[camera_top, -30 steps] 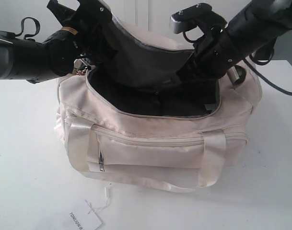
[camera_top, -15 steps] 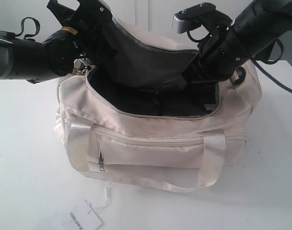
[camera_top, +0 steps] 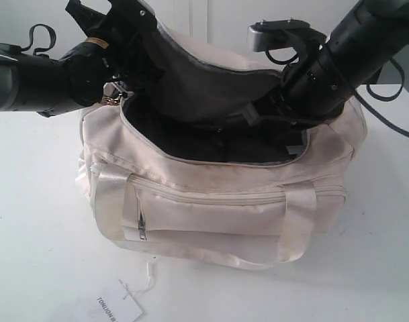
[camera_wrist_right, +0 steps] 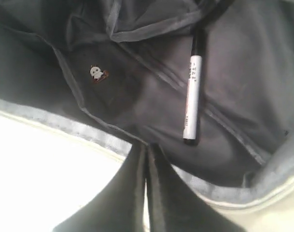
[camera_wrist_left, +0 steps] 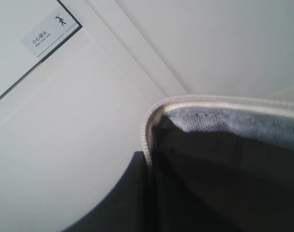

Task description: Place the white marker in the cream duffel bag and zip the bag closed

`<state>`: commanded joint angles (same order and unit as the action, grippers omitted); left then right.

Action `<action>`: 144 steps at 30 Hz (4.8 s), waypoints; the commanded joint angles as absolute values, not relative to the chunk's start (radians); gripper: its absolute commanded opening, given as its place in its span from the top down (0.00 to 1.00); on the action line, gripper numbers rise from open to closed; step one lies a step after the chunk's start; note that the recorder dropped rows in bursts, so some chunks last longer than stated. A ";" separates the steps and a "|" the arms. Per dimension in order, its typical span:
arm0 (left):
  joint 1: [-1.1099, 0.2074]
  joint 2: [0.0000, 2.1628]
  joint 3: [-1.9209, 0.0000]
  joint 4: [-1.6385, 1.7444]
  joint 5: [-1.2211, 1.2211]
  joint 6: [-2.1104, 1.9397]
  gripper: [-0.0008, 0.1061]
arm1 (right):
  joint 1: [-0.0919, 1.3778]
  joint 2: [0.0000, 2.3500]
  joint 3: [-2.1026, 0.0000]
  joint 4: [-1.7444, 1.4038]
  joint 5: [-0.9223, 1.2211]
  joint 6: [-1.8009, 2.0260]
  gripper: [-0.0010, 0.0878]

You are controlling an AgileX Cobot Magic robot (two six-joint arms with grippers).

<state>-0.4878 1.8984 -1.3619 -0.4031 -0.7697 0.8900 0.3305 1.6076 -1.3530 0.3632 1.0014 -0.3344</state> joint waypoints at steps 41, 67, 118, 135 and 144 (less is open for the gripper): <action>-0.490 1.874 -1.362 -0.403 -0.522 0.886 0.99 | 0.257 1.335 -1.232 0.174 1.093 -0.118 0.99; -0.490 1.764 -1.364 -0.403 0.101 0.643 0.99 | 0.257 1.349 -1.232 0.183 1.082 -0.108 0.99; -0.490 1.756 -1.364 -0.676 0.502 0.621 0.48 | 0.257 1.407 -1.232 0.189 1.070 -0.116 0.99; -0.470 1.548 -1.364 -0.740 0.459 0.624 0.54 | 0.257 1.407 -1.232 0.189 1.074 -0.116 0.99; -0.430 1.512 -1.364 -0.718 0.495 0.624 0.99 | 0.257 1.407 -1.232 0.189 1.071 -0.126 0.99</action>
